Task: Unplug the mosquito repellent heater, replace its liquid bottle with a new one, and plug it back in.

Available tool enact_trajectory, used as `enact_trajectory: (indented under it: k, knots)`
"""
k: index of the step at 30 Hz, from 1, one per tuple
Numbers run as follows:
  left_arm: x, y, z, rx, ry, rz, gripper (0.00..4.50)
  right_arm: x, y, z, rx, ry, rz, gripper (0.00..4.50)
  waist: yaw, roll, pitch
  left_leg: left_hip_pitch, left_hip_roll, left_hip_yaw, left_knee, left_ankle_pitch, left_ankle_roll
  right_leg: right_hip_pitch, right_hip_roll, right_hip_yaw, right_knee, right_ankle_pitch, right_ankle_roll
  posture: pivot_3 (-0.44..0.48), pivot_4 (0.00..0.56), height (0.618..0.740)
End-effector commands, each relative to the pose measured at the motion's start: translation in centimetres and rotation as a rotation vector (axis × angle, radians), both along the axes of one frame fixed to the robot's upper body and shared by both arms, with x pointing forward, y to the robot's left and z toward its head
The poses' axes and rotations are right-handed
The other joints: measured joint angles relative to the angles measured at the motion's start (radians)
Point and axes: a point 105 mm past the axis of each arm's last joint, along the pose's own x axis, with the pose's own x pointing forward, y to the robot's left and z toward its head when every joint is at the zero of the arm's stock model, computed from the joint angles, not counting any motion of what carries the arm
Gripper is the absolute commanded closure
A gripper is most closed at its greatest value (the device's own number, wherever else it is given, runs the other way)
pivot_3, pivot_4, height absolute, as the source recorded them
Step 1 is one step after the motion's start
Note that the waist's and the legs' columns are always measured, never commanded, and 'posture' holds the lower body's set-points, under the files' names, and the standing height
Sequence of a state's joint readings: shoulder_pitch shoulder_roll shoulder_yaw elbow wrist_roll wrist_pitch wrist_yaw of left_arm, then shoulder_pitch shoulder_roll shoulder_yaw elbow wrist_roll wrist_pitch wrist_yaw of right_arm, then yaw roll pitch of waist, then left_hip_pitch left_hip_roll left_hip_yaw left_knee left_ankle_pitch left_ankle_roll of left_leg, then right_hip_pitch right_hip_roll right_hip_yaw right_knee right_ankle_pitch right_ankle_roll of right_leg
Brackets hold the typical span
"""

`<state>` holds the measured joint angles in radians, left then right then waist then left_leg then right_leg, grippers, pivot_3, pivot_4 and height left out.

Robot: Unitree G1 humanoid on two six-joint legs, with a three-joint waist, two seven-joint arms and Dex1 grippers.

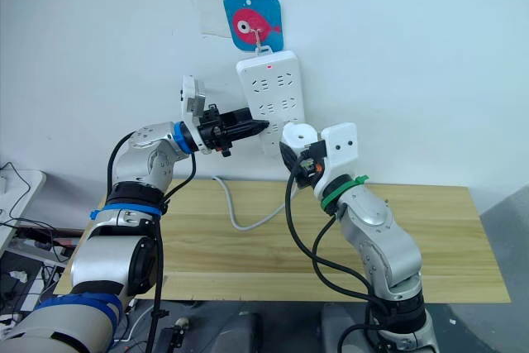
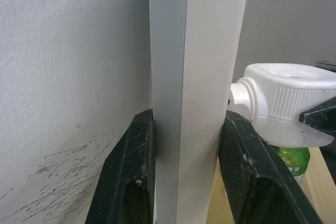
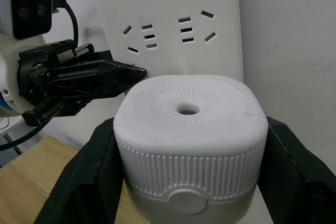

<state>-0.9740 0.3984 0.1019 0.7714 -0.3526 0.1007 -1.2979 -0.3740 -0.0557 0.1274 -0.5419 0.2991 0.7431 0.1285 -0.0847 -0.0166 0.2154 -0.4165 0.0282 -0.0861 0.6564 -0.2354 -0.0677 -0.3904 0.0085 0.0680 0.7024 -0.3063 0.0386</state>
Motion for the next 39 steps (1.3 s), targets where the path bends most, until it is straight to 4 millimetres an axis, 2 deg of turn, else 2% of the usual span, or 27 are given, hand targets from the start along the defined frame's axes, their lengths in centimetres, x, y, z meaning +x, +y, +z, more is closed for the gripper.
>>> enact_trajectory:
  k: [1, 12, 25, 39]
  knots:
    - [-0.5, -0.4, 0.7, -0.003, -0.030, -0.033, 3.23, 0.0, -0.3, 2.0, 0.043, -0.071, -0.015, 1.52, 0.000, 0.000, 0.000, 0.000, 0.000, 0.000, 0.000, 0.000, 0.000, 0.000, 0.000, 0.000, 0.000, 0.000, 0.000, -0.038, 0.185, 0.740]
    - [-0.4, -0.6, 0.6, 0.002, -0.031, -0.036, 3.23, 0.1, -1.1, 1.9, 0.087, -0.051, -0.055, 1.52, 0.000, 0.000, 0.000, 0.000, 0.000, 0.000, 0.000, 0.000, 0.000, 0.000, 0.000, 0.000, 0.000, 0.000, 0.000, -0.050, 0.190, 0.740]
    - [-0.3, -0.8, 0.6, 0.011, -0.039, -0.034, 3.23, 0.1, -0.4, 1.1, 0.182, 0.059, -0.019, 1.52, 0.000, 0.000, 0.000, 0.000, 0.000, 0.000, -0.001, 0.000, 0.000, 0.000, 0.000, 0.000, 0.000, 0.000, 0.000, -0.050, 0.193, 0.740]
    - [-0.3, -0.5, 0.6, 0.019, -0.048, -0.022, 3.23, 0.3, -0.4, 0.4, 0.159, 0.081, -0.021, 1.52, 0.001, 0.000, 0.000, 0.000, 0.000, 0.000, -0.002, 0.000, 0.000, 0.000, 0.000, 0.000, -0.001, 0.000, 0.000, -0.039, 0.191, 0.740]
